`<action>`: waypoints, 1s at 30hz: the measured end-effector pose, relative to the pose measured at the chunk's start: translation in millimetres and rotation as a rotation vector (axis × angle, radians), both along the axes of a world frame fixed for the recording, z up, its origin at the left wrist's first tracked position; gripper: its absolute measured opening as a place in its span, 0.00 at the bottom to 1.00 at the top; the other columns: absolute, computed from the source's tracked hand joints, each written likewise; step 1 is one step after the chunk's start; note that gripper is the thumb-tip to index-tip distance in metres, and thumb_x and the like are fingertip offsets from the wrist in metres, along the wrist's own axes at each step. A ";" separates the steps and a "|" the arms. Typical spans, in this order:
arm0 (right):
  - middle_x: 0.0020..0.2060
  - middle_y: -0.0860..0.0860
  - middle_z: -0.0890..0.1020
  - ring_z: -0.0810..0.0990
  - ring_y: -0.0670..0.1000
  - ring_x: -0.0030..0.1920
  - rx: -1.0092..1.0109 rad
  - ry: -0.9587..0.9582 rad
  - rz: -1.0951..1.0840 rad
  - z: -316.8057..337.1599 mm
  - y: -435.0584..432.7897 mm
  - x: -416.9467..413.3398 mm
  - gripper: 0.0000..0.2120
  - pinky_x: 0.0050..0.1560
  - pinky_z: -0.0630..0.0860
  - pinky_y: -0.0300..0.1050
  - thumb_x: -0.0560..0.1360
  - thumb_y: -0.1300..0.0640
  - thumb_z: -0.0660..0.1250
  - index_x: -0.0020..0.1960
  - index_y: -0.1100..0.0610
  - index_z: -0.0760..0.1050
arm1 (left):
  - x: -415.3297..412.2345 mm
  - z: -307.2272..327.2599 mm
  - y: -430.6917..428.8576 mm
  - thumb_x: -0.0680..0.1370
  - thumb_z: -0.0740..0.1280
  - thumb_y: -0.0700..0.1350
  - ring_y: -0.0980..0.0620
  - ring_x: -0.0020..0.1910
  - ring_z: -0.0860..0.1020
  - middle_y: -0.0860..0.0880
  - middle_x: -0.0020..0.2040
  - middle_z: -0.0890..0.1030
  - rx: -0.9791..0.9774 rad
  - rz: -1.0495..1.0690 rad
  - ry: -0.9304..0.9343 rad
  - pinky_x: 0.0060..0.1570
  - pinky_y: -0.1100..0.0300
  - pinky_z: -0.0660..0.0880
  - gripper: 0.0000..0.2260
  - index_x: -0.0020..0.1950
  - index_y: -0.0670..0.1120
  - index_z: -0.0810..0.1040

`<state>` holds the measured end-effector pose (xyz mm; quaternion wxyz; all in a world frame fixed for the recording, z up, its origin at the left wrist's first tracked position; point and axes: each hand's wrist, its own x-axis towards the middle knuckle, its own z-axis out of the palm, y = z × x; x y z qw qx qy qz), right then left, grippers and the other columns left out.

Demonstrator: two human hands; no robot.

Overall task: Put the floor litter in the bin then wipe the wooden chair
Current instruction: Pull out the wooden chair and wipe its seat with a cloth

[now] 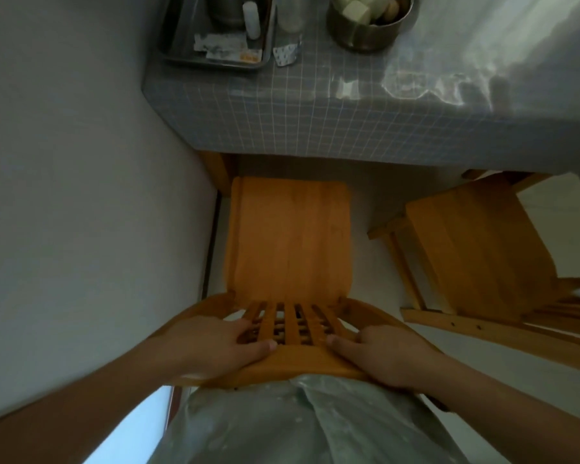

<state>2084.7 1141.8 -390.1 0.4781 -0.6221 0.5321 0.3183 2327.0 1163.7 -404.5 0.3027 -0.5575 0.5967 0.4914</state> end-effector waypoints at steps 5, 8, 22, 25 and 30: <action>0.31 0.51 0.74 0.73 0.49 0.33 -0.132 -0.030 0.014 -2.8 -6.6 -5.6 0.28 0.35 0.68 0.41 0.76 0.34 0.48 0.33 0.55 0.69 | -3.9 9.2 -4.3 0.73 0.47 0.72 0.53 0.63 0.74 0.55 0.67 0.76 -0.126 0.070 -0.014 0.60 0.56 0.70 0.28 0.68 0.63 0.69; 0.34 0.54 0.78 0.76 0.50 0.36 -0.199 -0.027 0.046 -5.8 -12.6 -9.0 0.30 0.36 0.70 0.42 0.76 0.34 0.49 0.39 0.58 0.74 | -5.6 14.2 -11.7 0.75 0.48 0.70 0.54 0.61 0.74 0.56 0.65 0.77 -0.148 0.085 -0.024 0.56 0.57 0.70 0.27 0.67 0.63 0.71; 0.33 0.51 0.64 0.64 0.48 0.29 -0.422 -0.026 0.756 29.4 -62.6 -34.8 0.21 0.28 0.61 0.42 0.81 0.48 0.49 0.73 0.48 0.55 | -27.5 31.1 -44.4 0.69 0.44 0.75 0.53 0.52 0.78 0.53 0.55 0.81 -0.202 0.096 -0.071 0.56 0.53 0.73 0.34 0.59 0.59 0.77; 0.33 0.50 0.64 0.65 0.48 0.29 -0.460 -0.014 0.814 31.0 -78.7 -39.0 0.21 0.29 0.63 0.43 0.82 0.48 0.48 0.74 0.43 0.50 | -31.0 39.1 -55.4 0.72 0.45 0.74 0.53 0.54 0.78 0.53 0.58 0.80 -0.208 0.101 -0.055 0.57 0.52 0.73 0.31 0.61 0.62 0.76; 0.35 0.50 0.66 0.72 0.49 0.35 -0.518 0.029 0.803 27.9 -112.1 -37.7 0.22 0.32 0.68 0.42 0.82 0.50 0.49 0.74 0.42 0.46 | -30.5 44.4 -91.4 0.74 0.44 0.71 0.52 0.51 0.78 0.50 0.54 0.81 -0.250 0.059 -0.057 0.54 0.52 0.74 0.31 0.62 0.58 0.76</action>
